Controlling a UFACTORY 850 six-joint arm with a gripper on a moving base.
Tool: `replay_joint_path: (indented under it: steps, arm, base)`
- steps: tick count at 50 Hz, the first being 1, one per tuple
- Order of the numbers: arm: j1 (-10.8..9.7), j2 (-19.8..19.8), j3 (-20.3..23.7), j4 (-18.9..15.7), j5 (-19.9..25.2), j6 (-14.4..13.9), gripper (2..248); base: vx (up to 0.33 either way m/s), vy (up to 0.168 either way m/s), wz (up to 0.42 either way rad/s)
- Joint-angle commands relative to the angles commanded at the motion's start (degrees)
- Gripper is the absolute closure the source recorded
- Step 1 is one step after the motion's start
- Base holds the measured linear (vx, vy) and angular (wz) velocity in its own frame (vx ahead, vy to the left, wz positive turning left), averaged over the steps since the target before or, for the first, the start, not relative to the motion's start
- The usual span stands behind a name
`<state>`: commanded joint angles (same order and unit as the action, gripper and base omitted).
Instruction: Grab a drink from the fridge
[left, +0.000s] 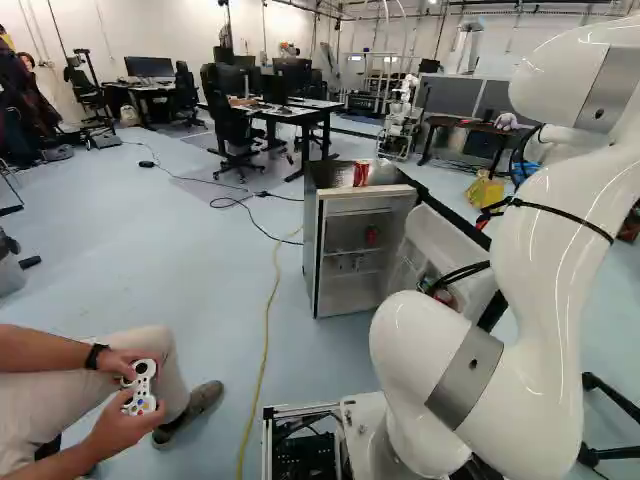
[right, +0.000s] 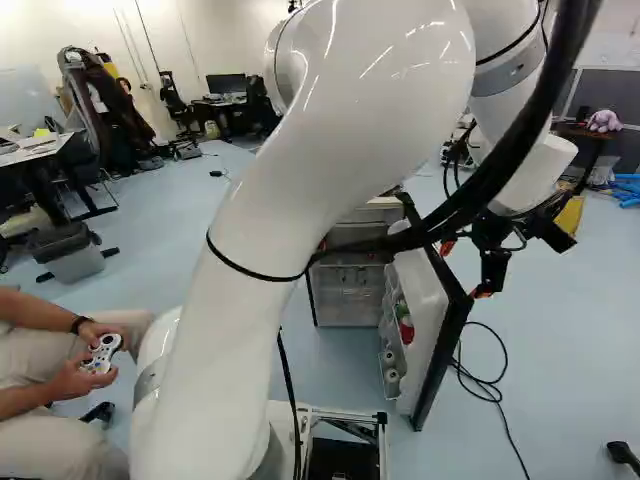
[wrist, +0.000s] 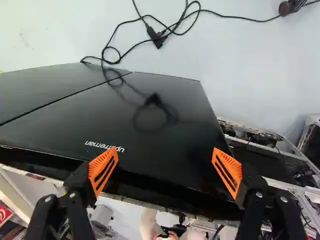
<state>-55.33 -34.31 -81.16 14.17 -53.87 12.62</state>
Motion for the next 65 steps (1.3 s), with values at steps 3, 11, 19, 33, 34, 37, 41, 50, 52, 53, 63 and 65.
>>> replay_joint_path:
  steps: [3, 11, 19, 33, 34, 37, 41, 50, 52, 53, 63, 65]
  arm:
    - [0.02, 0.32, 0.52, 0.00, -0.58, 0.00, 3]
    - [0.20, 1.27, 2.08, 0.00, -2.11, 0.00, 3]
    - [0.45, 2.28, 3.73, 0.00, -3.64, 0.00, 3]
    - [1.26, 3.94, 6.48, 0.00, -4.78, 0.00, 3]
    - [1.34, 4.05, 6.66, 0.00, -4.80, 0.00, 3]
    - [1.58, 4.37, 7.19, 0.00, -4.81, 0.00, 3]
    - [1.96, 4.77, 7.84, 0.00, -4.81, 0.00, 3]
    - [2.93, 5.65, 9.30, 0.00, -4.81, 0.00, 3]
    - [3.17, 5.85, 9.64, 0.00, -4.81, 0.00, 3]
    - [3.29, 5.96, 9.81, 0.00, -4.81, 0.00, 3]
    - [4.62, 7.01, 11.54, 0.00, -4.81, 0.00, 3]
    - [4.90, 7.22, 11.88, 0.00, -4.81, 0.00, 3]
  base:
    - [0.000, 0.000, 0.000]
    - [0.000, 0.000, 0.000]
    - [0.000, 0.000, 0.000]
    - [0.000, 0.000, 0.000]
    - [0.000, 0.000, 0.000]
    - [0.000, 0.000, 0.000]
    - [0.000, 0.000, 0.000]
    - [0.000, 0.000, 0.000]
    - [0.000, 0.000, 0.000]
    - [0.000, 0.000, 0.000]
    - [0.000, 0.000, 0.000]
    - [0.000, 0.000, 0.000]
